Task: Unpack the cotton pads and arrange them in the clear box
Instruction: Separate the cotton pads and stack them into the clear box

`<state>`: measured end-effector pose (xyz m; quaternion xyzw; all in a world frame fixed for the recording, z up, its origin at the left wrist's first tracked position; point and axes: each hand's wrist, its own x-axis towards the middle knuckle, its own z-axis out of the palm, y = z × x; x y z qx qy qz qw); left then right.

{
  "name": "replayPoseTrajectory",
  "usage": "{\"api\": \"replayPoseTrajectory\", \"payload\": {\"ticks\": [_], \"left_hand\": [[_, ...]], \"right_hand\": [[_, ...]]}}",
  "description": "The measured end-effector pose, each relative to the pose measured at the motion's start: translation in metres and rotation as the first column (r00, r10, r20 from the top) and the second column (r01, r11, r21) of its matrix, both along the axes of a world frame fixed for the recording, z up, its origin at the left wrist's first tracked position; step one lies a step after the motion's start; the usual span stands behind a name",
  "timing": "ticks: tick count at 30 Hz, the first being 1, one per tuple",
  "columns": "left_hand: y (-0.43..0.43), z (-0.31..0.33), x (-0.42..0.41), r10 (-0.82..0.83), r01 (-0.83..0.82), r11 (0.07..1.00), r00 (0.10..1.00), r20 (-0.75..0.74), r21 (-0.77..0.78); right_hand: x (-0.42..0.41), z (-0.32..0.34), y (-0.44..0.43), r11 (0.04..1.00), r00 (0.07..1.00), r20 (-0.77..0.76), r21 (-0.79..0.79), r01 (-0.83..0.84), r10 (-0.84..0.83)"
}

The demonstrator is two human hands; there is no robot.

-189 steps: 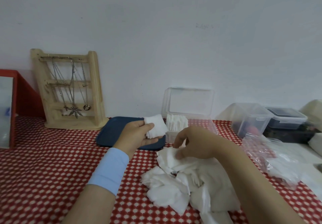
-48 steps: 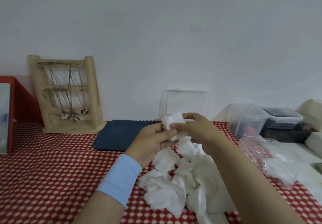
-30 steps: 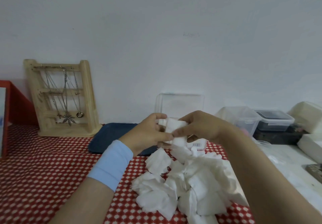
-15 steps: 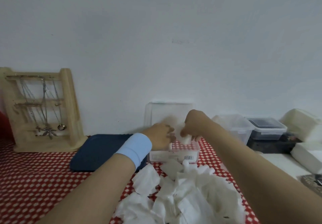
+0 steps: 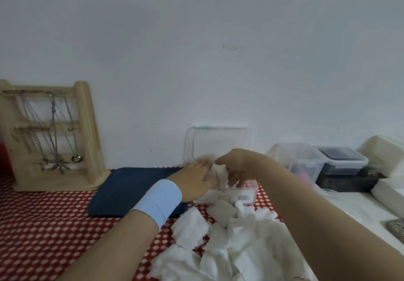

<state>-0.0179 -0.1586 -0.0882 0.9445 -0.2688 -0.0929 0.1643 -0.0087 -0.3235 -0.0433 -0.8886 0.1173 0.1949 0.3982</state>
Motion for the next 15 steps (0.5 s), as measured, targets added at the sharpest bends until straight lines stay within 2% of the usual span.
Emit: {"api": "replayPoseTrajectory", "payload": {"ticks": [2,5,9,13,15], "left_hand": [[-0.001,0.003,-0.004,0.008,-0.008,1.000,1.000,0.003,0.010],[-0.002,0.005,-0.007,0.026,-0.026,1.000,0.999,0.030,0.012],[-0.003,0.005,-0.015,0.002,-0.002,1.000,1.000,0.004,-0.015],[-0.006,0.006,-0.020,-0.036,0.031,0.996,0.998,0.055,0.082],[-0.008,0.009,-0.021,-0.051,0.044,0.995,0.996,0.069,0.090]], "right_hand": [[-0.004,0.007,-0.008,0.995,0.997,0.011,0.077,0.071,-0.072],[-0.007,0.007,-0.010,0.986,0.991,0.000,0.095,0.134,-0.134],[-0.008,-0.003,0.002,0.979,0.992,-0.018,0.163,0.125,-0.124],[-0.011,-0.003,0.009,0.992,0.994,0.040,0.085,0.095,-0.099],[-0.014,-0.007,0.009,0.987,0.994,0.054,0.133,0.087,-0.095]]}}
